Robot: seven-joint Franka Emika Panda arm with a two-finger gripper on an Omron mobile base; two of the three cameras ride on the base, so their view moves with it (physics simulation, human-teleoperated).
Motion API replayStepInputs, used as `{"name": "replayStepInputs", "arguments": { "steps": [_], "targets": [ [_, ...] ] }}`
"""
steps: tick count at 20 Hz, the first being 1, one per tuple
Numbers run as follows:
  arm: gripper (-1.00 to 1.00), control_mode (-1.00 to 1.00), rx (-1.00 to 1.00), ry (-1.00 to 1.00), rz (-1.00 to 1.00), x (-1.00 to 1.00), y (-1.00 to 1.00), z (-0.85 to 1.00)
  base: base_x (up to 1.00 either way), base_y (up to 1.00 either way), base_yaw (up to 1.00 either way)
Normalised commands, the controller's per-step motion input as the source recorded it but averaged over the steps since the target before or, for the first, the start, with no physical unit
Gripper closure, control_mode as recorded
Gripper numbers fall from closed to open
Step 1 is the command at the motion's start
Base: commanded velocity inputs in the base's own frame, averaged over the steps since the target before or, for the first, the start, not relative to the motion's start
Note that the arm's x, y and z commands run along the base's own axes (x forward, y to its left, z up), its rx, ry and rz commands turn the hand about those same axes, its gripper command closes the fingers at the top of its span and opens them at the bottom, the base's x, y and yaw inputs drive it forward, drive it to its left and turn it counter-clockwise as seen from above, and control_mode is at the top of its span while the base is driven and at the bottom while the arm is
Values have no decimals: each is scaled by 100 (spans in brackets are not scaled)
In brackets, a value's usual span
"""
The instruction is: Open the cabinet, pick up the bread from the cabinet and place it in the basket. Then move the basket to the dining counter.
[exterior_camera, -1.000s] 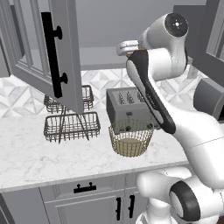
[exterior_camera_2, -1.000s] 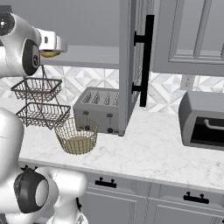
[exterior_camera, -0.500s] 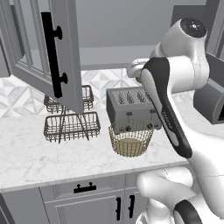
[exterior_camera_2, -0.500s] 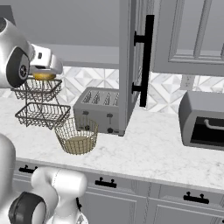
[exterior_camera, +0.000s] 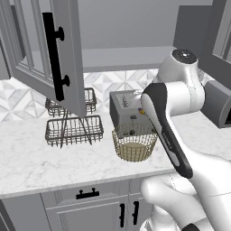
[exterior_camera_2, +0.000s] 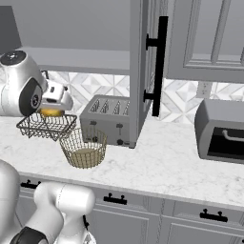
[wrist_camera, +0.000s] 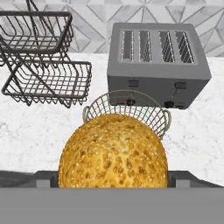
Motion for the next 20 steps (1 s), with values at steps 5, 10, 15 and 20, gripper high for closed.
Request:
{"name": "replayStepInputs", "arguments": {
  "steps": [5,10,15,20],
  "targets": [
    [100,-100,0,15,0,37,0,-97,0,0,0],
    [100,-100,0,16,0,57,-1,-69,0,0,0],
    [100,-100,0,13,0,57,-1,-62,0,0,0],
    [100,-100,0,3,0,35,-12,-47,0,0,0]
  ]
}}
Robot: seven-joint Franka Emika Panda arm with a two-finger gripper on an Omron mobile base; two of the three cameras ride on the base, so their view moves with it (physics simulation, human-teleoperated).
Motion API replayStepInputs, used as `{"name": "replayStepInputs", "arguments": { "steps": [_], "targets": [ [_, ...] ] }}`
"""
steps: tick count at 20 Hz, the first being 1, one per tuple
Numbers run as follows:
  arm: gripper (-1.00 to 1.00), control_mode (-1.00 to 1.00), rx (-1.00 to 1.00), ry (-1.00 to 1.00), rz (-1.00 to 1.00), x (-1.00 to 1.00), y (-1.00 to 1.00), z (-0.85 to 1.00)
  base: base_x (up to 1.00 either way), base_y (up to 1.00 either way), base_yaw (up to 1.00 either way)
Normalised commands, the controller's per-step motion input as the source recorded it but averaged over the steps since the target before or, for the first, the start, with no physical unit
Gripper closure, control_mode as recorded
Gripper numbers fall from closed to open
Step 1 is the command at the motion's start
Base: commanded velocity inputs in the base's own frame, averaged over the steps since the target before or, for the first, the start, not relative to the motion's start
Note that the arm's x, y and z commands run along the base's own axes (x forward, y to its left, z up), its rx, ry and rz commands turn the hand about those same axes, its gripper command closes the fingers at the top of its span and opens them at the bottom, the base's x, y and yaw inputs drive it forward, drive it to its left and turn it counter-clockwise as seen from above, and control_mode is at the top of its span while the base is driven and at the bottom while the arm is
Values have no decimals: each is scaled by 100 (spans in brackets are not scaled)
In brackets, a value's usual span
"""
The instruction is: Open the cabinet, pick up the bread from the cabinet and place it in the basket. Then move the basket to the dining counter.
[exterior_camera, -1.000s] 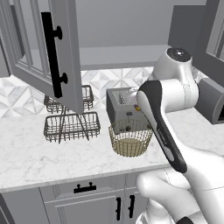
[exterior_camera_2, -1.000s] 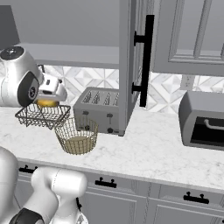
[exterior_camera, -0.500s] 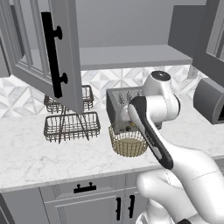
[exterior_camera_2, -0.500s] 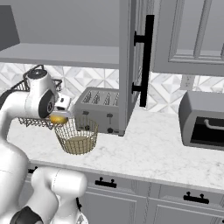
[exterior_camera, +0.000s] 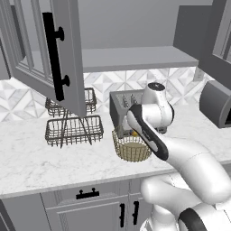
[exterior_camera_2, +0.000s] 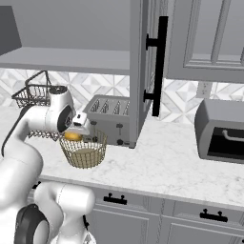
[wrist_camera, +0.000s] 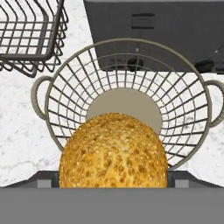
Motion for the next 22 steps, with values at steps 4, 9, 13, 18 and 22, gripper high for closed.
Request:
{"name": "replayStepInputs", "arguments": {
  "steps": [4,9,13,18,22],
  "targets": [
    [100,-100,0,0,0,21,-13,-41,0,0,0],
    [100,-100,0,-5,0,15,0,-38,0,0,0],
    [100,-100,0,0,0,34,0,-38,0,0,0],
    [100,-100,0,0,0,34,0,-29,0,0,0],
    [100,-100,0,0,0,33,0,-21,0,0,0]
  ]
}}
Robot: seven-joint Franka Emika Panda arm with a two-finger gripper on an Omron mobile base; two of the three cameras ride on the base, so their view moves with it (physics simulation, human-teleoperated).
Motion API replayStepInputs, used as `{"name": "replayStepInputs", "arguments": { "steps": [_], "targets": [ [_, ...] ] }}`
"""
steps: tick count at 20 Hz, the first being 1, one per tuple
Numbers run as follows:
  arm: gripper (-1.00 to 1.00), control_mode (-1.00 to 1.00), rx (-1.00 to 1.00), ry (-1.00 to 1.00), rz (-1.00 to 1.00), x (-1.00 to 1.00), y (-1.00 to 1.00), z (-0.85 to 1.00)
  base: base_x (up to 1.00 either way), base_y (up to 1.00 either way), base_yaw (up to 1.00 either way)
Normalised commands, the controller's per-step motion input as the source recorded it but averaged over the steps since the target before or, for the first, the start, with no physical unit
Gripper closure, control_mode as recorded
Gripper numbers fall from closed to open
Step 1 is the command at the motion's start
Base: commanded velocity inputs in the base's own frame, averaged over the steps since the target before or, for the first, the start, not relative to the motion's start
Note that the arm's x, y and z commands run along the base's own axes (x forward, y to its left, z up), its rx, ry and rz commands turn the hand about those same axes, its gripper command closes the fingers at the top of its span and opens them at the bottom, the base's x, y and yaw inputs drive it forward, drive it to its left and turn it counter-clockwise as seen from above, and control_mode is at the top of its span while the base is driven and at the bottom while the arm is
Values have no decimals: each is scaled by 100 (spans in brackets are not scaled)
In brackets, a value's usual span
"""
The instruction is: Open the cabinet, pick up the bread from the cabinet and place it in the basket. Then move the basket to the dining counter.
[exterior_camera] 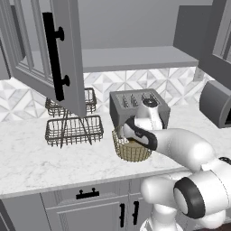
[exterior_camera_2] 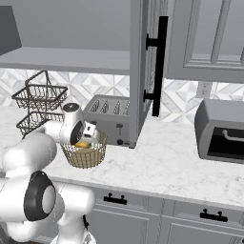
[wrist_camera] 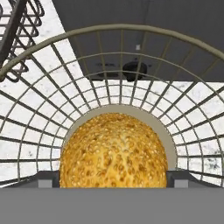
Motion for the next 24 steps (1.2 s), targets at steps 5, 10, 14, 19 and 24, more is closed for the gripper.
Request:
{"name": "replayStepInputs", "arguments": {
  "steps": [5,10,14,19,24],
  "targets": [
    [-100,-100,0,0,0,45,0,-30,0,0,0],
    [-100,-100,0,0,0,39,0,-24,0,0,0],
    [-100,-100,0,0,0,26,0,-11,0,0,0],
    [-100,-100,0,0,-2,5,1,-3,0,0,0],
    [-100,-100,0,0,-16,-41,0,34,0,0,0]
  ]
}}
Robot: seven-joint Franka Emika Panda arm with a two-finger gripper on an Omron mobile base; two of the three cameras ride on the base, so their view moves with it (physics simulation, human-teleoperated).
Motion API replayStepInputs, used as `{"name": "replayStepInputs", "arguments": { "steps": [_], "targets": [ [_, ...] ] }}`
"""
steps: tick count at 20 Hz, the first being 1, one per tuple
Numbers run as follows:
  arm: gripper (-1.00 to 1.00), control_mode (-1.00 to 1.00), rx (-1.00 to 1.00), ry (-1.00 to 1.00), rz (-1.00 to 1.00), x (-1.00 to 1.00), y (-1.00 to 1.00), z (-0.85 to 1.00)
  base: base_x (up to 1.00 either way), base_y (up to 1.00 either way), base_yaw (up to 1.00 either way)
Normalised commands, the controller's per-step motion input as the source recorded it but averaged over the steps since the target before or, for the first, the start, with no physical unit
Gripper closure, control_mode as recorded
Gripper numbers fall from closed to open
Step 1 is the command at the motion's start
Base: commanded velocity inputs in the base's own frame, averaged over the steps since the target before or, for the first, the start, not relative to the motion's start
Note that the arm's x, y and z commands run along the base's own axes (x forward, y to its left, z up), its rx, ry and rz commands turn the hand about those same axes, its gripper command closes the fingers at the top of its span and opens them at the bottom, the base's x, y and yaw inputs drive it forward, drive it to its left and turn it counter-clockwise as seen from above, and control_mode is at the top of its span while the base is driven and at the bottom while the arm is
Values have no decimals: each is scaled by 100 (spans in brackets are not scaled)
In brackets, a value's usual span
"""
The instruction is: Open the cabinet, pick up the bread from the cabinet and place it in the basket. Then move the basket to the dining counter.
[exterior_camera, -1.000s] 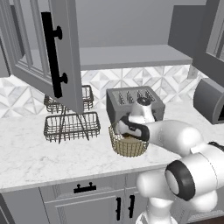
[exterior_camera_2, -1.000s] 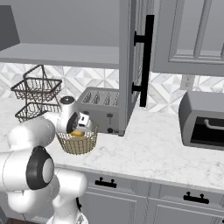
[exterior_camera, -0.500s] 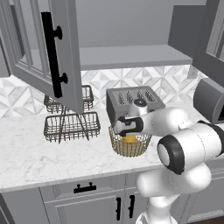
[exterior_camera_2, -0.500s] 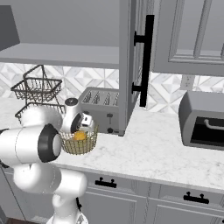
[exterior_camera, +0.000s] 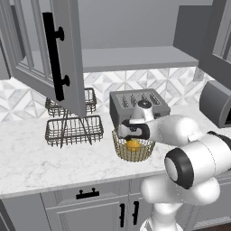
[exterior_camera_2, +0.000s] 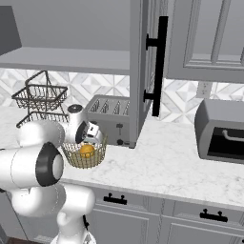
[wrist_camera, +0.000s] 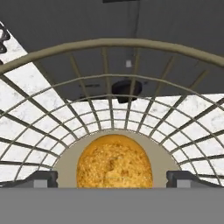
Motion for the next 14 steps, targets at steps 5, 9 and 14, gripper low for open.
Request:
{"name": "replayStepInputs", "arguments": {
  "steps": [5,9,14],
  "targets": [
    [-100,-100,0,0,-31,-59,-1,68,0,0,0],
    [-100,-100,4,14,-25,-53,-8,80,0,0,0],
    [-100,-100,14,25,-19,-60,-32,70,0,0,0]
  ]
}}
